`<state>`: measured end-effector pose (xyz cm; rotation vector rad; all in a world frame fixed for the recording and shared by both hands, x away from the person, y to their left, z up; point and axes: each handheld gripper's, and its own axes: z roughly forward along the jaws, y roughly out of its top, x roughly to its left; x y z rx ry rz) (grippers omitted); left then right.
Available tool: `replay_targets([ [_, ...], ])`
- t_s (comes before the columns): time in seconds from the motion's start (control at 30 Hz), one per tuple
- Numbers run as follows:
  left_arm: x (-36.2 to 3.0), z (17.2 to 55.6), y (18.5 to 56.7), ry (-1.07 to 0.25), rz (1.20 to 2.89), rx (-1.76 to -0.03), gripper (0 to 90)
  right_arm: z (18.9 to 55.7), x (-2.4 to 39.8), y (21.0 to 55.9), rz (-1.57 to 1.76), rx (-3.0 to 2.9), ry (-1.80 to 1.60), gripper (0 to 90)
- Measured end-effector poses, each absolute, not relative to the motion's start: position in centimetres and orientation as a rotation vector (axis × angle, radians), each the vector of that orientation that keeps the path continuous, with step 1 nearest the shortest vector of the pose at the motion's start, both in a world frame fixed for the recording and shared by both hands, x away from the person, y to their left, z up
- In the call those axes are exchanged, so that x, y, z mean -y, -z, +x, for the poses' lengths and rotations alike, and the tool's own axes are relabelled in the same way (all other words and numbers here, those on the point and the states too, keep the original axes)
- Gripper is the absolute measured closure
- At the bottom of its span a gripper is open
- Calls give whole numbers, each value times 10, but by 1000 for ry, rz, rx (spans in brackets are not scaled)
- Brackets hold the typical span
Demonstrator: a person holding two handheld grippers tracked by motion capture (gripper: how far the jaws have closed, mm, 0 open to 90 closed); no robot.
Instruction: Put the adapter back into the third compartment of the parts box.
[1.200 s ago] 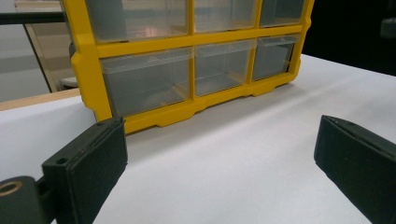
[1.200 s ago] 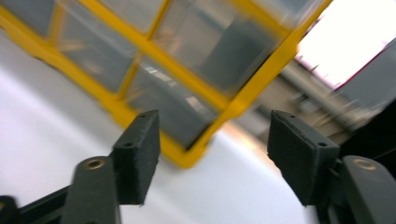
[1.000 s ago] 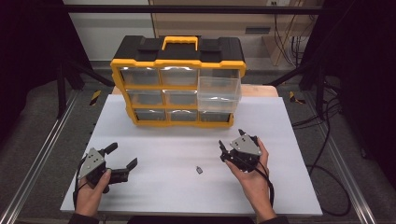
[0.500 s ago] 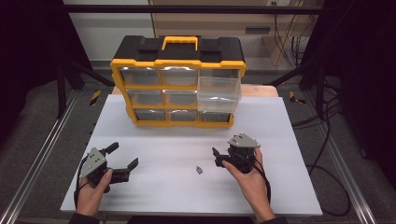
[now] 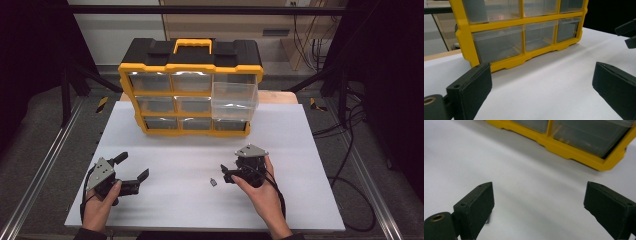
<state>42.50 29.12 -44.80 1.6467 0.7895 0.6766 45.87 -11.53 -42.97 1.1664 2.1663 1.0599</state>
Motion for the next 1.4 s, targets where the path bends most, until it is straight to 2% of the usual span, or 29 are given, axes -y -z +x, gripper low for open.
replay_targets([
  [0.83,-288,427,448,-672,1659,-774,22,443,66,450,1083,-2434,-965,99],
  [1.4,-287,428,448,-669,1663,-770,22,444,59,455,1106,-2473,-921,102],
])
